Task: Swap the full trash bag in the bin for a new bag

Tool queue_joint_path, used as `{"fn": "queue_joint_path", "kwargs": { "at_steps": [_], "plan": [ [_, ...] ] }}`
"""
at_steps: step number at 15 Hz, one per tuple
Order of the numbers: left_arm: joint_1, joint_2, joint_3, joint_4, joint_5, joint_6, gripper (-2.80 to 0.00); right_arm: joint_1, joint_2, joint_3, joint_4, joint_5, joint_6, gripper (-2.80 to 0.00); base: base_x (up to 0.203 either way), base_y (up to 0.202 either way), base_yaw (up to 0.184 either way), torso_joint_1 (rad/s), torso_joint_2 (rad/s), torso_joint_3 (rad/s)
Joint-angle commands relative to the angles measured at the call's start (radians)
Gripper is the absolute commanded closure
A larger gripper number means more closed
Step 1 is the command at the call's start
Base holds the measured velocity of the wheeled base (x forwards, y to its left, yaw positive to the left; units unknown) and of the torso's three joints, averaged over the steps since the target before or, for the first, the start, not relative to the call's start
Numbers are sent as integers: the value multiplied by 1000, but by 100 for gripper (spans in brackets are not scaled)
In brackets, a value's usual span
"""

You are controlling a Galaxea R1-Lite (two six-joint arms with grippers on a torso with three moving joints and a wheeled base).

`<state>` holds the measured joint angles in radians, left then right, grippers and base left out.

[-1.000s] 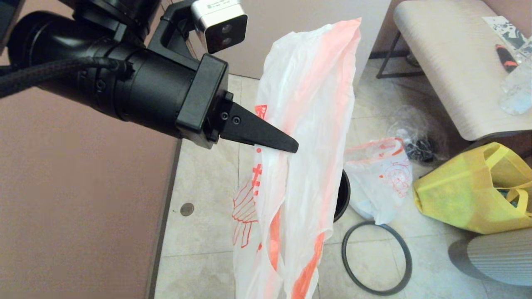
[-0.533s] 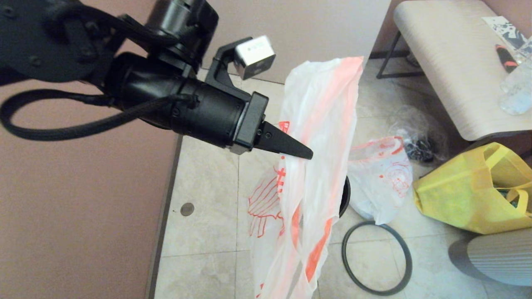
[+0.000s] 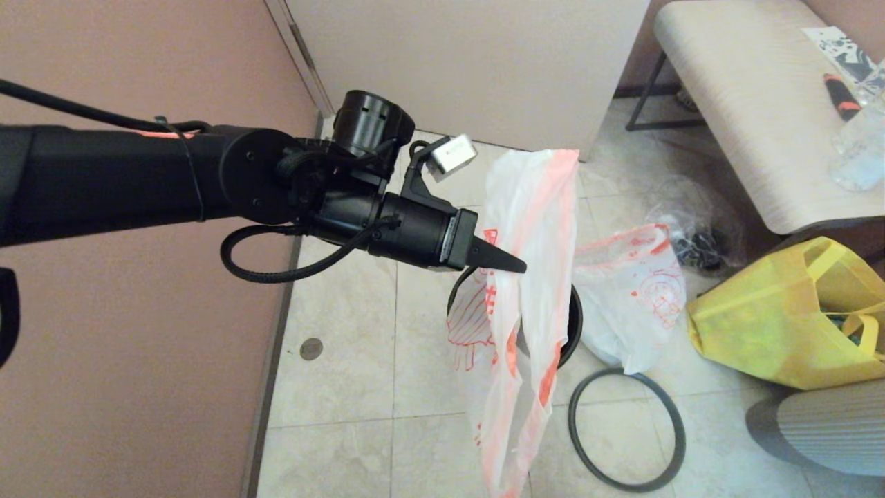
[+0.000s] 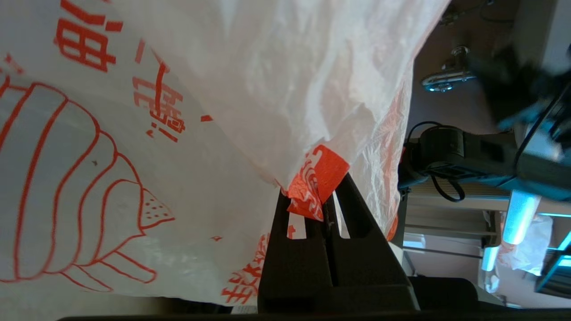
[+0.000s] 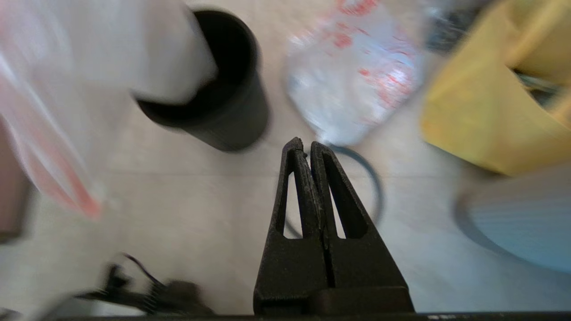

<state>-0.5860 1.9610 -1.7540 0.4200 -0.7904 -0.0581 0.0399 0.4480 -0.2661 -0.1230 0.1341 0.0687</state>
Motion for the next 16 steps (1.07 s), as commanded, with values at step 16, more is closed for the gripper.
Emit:
{"fn": "queue_joint_path", "kwargs": {
  "at_steps": [16],
  "plan": [
    [55, 25, 69, 268, 16, 125, 0, 206, 1963, -1722, -39, 215, 469, 0, 0, 0, 0, 0, 0, 0]
  ]
}}
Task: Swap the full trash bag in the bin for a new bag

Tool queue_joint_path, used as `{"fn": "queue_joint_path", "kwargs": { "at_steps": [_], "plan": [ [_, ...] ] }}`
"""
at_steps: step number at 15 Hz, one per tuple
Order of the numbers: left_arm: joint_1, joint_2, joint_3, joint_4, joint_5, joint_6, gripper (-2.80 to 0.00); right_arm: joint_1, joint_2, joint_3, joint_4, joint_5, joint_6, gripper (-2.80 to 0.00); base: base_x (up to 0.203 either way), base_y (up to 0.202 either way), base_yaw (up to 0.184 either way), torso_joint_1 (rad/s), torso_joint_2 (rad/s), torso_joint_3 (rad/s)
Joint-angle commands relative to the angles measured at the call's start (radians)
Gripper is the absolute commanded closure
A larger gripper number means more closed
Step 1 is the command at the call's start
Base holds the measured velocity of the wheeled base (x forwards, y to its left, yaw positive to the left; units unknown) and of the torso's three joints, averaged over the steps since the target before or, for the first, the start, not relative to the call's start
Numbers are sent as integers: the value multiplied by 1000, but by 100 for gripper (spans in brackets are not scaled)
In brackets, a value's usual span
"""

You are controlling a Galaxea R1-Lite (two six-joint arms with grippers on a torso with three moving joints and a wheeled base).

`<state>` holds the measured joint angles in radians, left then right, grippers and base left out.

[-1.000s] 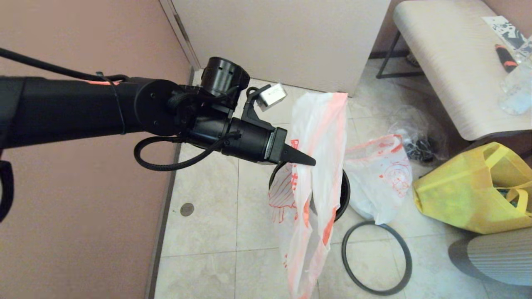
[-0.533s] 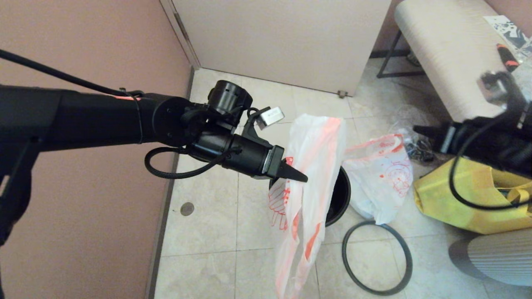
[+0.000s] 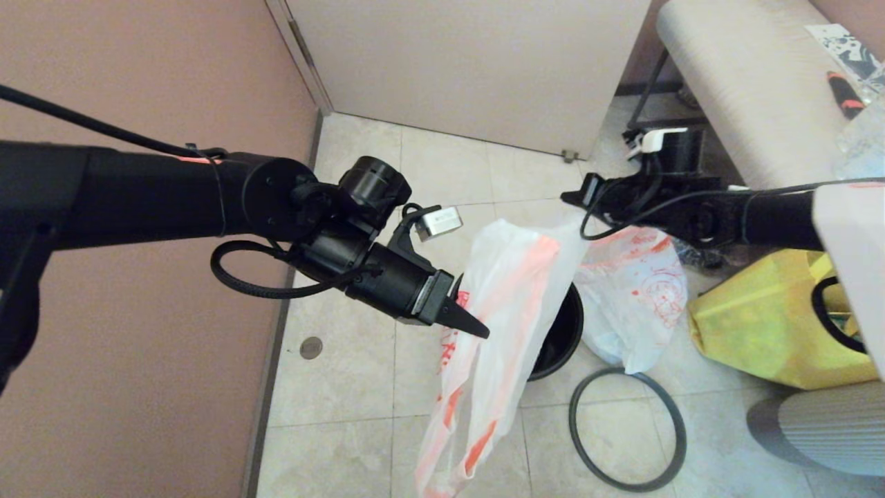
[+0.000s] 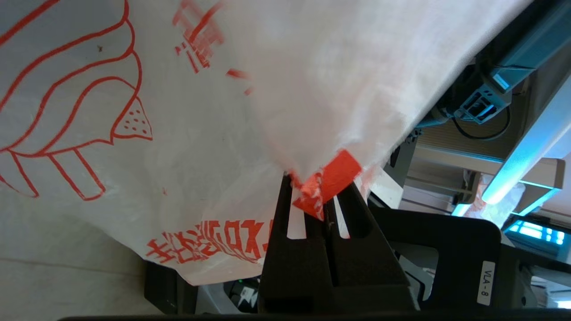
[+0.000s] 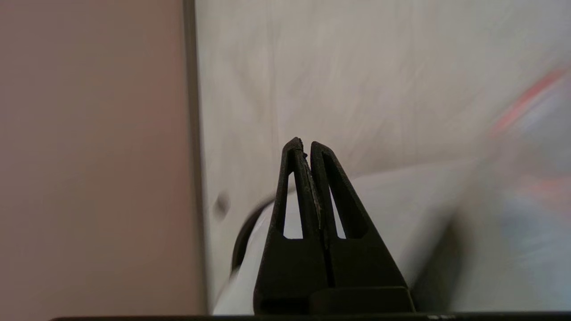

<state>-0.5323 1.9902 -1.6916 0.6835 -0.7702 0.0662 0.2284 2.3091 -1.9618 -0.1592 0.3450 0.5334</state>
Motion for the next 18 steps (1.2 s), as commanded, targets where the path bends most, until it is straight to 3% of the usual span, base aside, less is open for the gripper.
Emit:
{"fn": "queue_joint_path", "kwargs": {
  "at_steps": [1, 6, 9, 14, 18],
  "plan": [
    [7, 0, 7, 4, -4, 0, 0, 22, 97, 2, 12, 7, 11, 0, 0, 0, 0, 0, 0, 0],
    [32, 34, 5, -26, 29, -9, 0, 31, -105, 334, -24, 6, 50, 0, 0, 0, 0, 0, 0, 0],
    [46, 17, 28, -31, 31, -15, 0, 106, -113, 426, -49, -69, 84, 0, 0, 0, 0, 0, 0, 0],
    [65, 12, 39, -55, 31, -19, 0, 202, 26, 393, -69, -156, 70, 0, 0, 0, 0, 0, 0, 0],
    [76, 54, 71, -218, 35, -19, 0, 217, 175, 296, -72, -236, 18, 0, 0, 0, 0, 0, 0, 0]
  ]
}}
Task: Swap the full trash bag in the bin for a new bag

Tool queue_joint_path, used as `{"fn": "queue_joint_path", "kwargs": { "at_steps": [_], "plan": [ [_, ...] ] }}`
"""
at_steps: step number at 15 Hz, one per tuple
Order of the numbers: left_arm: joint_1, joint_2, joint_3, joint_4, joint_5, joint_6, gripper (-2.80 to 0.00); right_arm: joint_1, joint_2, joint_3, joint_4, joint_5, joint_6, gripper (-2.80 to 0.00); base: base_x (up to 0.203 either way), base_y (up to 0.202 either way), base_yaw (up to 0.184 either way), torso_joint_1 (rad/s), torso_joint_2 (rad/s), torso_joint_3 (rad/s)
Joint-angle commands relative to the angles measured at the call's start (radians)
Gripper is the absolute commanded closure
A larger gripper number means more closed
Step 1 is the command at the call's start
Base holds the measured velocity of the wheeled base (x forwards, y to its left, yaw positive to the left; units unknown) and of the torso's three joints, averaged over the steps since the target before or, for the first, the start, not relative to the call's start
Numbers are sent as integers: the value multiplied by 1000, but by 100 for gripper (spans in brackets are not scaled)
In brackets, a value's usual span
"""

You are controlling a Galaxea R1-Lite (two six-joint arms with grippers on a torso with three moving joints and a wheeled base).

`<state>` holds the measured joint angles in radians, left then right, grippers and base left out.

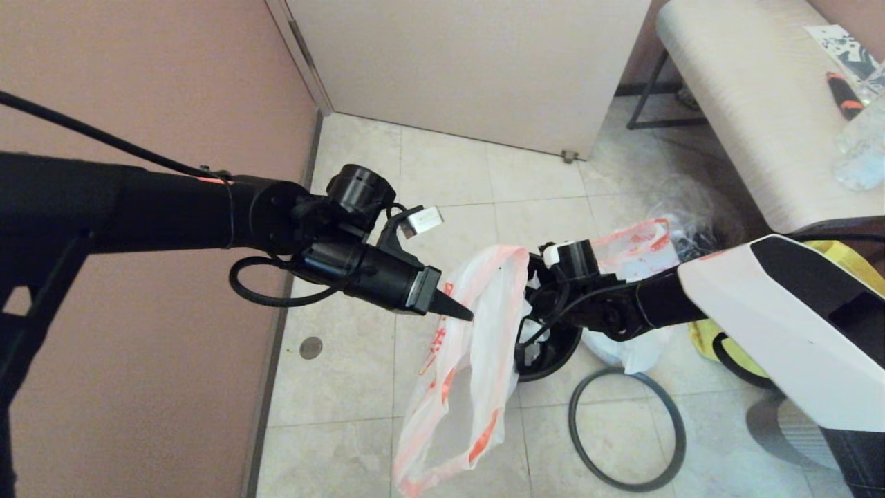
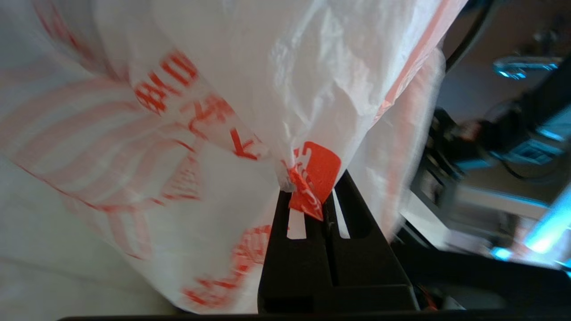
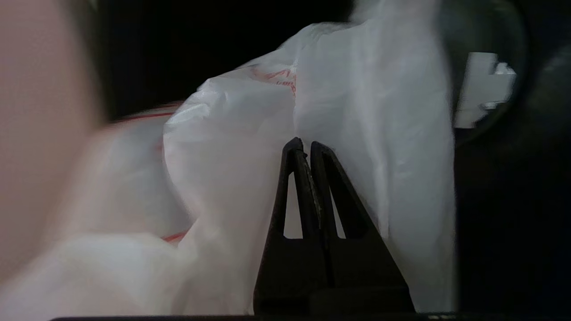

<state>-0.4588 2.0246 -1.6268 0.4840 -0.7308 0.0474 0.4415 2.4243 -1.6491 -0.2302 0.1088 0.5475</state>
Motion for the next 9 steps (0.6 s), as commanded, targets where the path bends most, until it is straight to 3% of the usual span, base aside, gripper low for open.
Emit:
{"fn": "queue_joint_path", "kwargs": {
  "at_steps": [1, 4, 9],
  "plan": [
    [9, 39, 8, -62, -3, 0, 0, 5, 88, -40, 1, -22, -15, 0, 0, 0, 0, 0, 0, 0],
    [21, 98, 4, -153, -4, 1, 0, 6, 93, -60, 30, -78, -51, 0, 0, 0, 0, 0, 0, 0],
    [21, 195, -46, -265, 42, -18, 0, 11, -97, 42, 171, -110, -20, 0, 0, 0, 0, 0, 0, 0]
  ]
}}
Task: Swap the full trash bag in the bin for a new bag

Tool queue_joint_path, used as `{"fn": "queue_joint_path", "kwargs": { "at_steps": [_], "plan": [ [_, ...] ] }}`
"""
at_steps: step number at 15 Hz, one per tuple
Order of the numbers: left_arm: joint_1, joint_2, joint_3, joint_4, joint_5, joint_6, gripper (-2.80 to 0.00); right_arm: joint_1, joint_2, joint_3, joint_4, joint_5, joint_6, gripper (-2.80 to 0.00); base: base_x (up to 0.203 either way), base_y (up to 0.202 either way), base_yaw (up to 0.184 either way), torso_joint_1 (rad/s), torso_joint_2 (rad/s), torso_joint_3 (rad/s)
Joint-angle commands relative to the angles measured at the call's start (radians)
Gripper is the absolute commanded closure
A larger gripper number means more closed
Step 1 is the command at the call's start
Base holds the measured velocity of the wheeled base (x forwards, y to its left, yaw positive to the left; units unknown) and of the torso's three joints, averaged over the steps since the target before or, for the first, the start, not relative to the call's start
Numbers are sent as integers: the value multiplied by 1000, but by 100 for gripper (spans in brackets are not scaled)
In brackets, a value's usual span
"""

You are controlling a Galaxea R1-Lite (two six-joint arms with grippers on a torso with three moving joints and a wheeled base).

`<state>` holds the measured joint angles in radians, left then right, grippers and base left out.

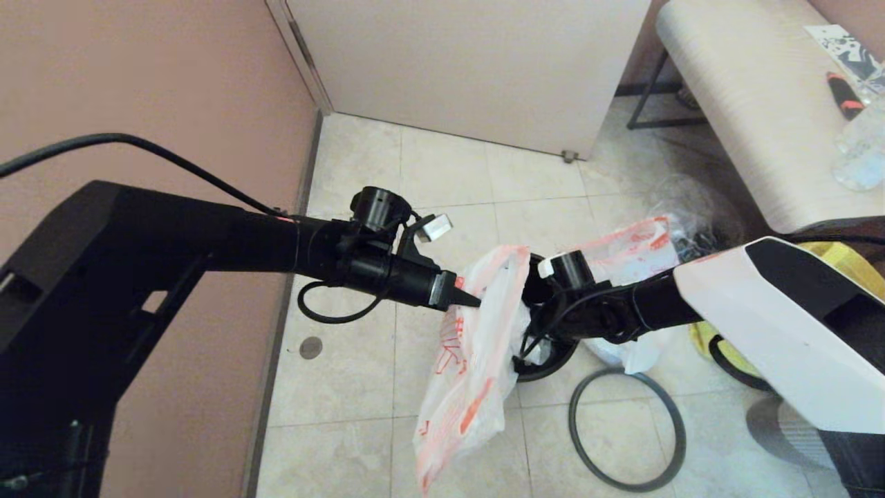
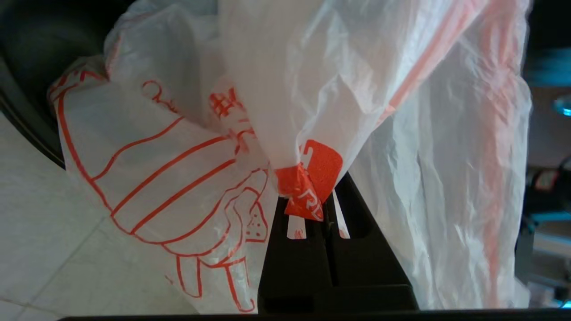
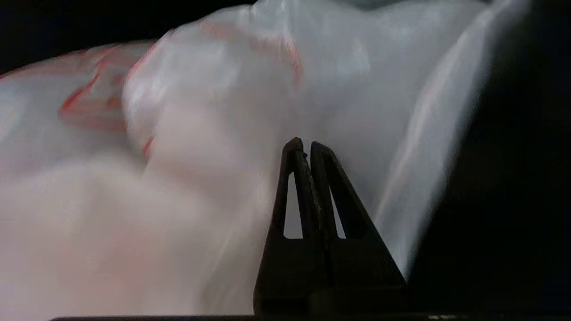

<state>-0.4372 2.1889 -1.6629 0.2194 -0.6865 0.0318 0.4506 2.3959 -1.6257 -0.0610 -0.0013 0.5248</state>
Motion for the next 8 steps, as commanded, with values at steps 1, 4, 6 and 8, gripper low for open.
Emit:
{"fn": "queue_joint_path", "kwargs": {
  "at_steps": [1, 4, 6, 8],
  "plan": [
    [-4, 32, -17, -3, 9, -27, 0, 1, -113, 49, 28, -2, 11, 0, 0, 0, 0, 0, 0, 0],
    [1, -9, 8, -17, 65, -63, 0, -1, -217, 152, 68, -3, 71, 0, 0, 0, 0, 0, 0, 0],
    [17, -21, 45, -18, 81, -74, 0, -21, -269, 196, 69, -3, 78, 0, 0, 0, 0, 0, 0, 0],
    [18, -20, 73, -35, 121, -76, 0, -49, -338, 220, 73, -2, 82, 0, 0, 0, 0, 0, 0, 0]
  ]
}}
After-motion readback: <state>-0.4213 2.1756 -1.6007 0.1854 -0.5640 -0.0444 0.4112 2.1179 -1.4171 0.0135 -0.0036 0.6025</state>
